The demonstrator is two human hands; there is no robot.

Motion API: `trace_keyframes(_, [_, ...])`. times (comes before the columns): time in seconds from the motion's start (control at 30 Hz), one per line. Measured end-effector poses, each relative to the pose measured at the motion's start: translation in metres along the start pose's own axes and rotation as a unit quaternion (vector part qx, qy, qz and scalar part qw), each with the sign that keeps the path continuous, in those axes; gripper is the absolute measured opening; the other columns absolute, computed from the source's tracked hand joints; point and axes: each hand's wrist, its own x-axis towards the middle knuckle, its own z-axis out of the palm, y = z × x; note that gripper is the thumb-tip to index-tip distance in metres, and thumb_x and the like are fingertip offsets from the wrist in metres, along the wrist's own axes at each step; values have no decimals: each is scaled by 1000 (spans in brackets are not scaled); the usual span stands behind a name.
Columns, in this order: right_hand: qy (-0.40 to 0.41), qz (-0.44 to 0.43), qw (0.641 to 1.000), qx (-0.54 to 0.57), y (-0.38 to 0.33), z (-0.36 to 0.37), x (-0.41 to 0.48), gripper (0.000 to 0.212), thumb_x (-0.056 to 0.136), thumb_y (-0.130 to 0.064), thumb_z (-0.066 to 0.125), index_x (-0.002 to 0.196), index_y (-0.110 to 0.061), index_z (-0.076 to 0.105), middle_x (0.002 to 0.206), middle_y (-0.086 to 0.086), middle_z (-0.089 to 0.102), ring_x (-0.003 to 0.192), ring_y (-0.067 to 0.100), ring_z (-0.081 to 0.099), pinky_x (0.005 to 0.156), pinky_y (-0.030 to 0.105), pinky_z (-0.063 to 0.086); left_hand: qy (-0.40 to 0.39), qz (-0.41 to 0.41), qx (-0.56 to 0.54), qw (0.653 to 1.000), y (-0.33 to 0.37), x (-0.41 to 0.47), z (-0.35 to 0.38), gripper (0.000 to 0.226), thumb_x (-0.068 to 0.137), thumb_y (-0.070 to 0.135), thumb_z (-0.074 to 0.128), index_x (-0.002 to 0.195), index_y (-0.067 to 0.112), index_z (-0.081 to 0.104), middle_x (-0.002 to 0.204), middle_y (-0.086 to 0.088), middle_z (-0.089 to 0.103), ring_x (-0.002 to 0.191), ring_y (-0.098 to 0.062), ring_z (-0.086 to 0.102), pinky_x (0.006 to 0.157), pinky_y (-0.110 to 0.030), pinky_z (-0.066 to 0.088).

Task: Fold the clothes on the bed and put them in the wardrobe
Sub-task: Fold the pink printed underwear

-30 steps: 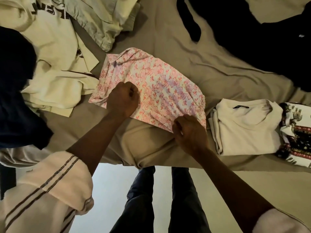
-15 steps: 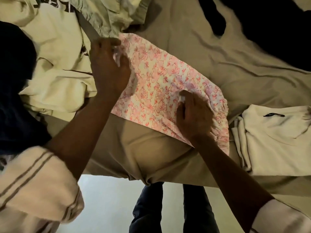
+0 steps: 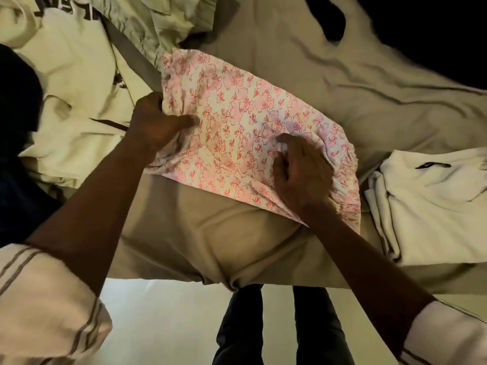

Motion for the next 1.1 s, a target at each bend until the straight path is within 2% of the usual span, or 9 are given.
trace_keyframes(0.2, [5,38,998,44,-2,-3,1,32,97,-33,57,127,-25,62,115,-6,71,104,19,66,97,33,44,-10,-11,-45,999,15,-15,0,61,82,4,82,139,15,64,123,3,71,117,-21,67,104,-40,54])
trace_keyframes(0.33, [-53,134,976,165,-7,-17,14,21,100,-37,58,115,-29,70,97,-13,73,88,10,67,83,27,49,58,125,88,987,46,-66,32,55,80,13,74,133,17,63,127,-1,70,108,-16,67,92,-25,49])
trace_keyframes(0.4, [-109,215,911,336,-8,-26,24,24,103,-39,55,108,-23,73,87,-7,74,77,14,67,74,34,52,76,159,121,977,61,-96,61,48,83,17,73,129,17,61,121,0,71,97,-15,65,80,-17,41])
trace_keyframes(0.5, [-155,320,754,552,-12,-42,37,37,107,-42,50,106,-13,75,82,2,74,70,16,70,65,31,52,-62,146,26,987,73,-120,100,45,85,21,76,127,26,60,108,8,73,88,-10,69,79,-27,56])
trace_keyframes(0.57, [-172,344,719,579,-12,-49,41,41,105,-46,52,105,-11,75,81,3,76,74,17,74,65,30,56,-148,107,-77,980,73,-126,110,42,90,16,73,130,25,65,109,6,73,96,-8,71,88,-39,62])
trace_keyframes(0.7, [-149,321,785,508,-9,-44,43,32,98,-45,67,105,-15,76,94,4,80,85,22,77,76,45,64,18,106,-94,990,51,-124,99,32,88,21,68,119,28,73,102,11,75,95,-7,72,91,-42,61])
trace_keyframes(0.8, [-100,306,862,391,-13,-35,46,22,95,-43,69,93,-22,73,89,-7,76,84,16,73,76,39,59,114,37,28,992,26,-117,82,38,90,36,73,127,29,67,120,10,71,108,-9,68,91,-33,56])
trace_keyframes(0.97, [8,342,911,232,-25,-32,40,27,100,-42,58,117,-22,58,96,-10,63,97,22,66,76,31,38,5,-3,57,998,3,-103,79,70,81,49,85,137,22,53,128,5,67,109,-12,65,93,-38,57])
trace_keyframes(1.1, [3,253,953,166,-48,-38,4,84,84,-55,72,150,-21,32,146,12,48,135,34,49,107,47,43,-32,-21,-17,999,-7,-95,75,74,77,48,88,137,25,51,116,12,67,101,-6,67,89,-40,61])
